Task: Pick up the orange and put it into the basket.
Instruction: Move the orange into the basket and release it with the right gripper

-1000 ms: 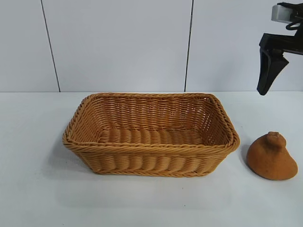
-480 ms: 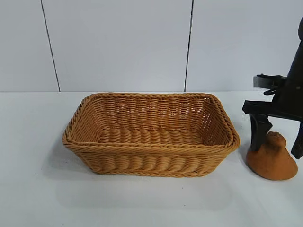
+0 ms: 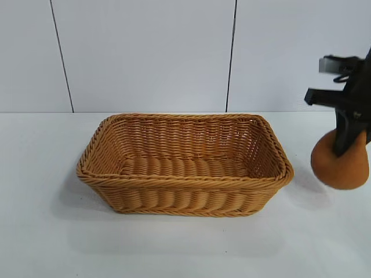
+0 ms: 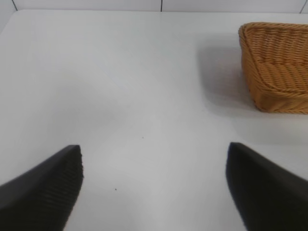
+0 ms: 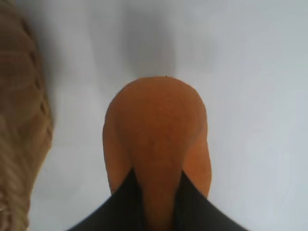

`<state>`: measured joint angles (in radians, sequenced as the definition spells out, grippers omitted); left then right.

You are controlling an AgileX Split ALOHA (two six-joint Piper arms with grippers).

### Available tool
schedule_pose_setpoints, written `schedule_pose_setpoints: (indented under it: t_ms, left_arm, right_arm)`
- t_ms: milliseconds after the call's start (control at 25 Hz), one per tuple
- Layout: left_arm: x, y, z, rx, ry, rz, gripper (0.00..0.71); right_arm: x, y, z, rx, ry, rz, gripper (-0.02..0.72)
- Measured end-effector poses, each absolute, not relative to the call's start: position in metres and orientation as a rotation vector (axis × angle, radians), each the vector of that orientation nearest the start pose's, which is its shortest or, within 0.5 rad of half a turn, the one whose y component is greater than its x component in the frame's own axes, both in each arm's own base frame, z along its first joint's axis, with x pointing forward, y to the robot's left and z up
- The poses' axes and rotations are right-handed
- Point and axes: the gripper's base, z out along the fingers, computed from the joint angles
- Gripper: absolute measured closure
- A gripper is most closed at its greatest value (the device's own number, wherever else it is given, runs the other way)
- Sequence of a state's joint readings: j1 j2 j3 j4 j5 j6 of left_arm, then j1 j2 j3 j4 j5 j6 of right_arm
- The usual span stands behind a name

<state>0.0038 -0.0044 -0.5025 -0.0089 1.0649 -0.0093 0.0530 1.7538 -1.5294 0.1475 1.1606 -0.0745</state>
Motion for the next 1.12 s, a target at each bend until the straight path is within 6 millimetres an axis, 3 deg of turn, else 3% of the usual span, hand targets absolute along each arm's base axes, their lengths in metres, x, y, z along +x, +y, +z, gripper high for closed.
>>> schedule_pose_setpoints:
  t_ms: [160,280,440,680,880,1120]
  left_arm:
    - [-0.006,-0.001,0.278,-0.013,2.042,-0.014,0.128]
    - [-0.006,-0.001,0.278,-0.013,2.042,-0.014,0.128]
    - [-0.006,-0.001,0.278,-0.013,2.042,-0.014,0.128]
    - [-0.006,-0.001,0.278,-0.013,2.042,-0.014,0.128]
    - [-0.006,-0.001,0.278,-0.013,2.042,-0.014,0.128]
    - [-0.006,-0.001,0.278,-0.013,2.042,-0.014,0.128]
  right_arm:
    - [0.365,0.034,0.308,-0.124,2.845,0.238,0.668]
    - [0.364,0.048,0.31,-0.169,2.839,0.259,0.668]
    - [0.357,0.093,0.31,-0.306,2.822,0.298,0.668]
    - [0.334,0.179,0.309,-0.53,2.735,0.386,0.668]
    - [0.329,0.222,0.284,-0.605,2.735,0.414,0.668]
    - [0.35,0.243,0.227,-0.616,2.754,0.358,0.668]
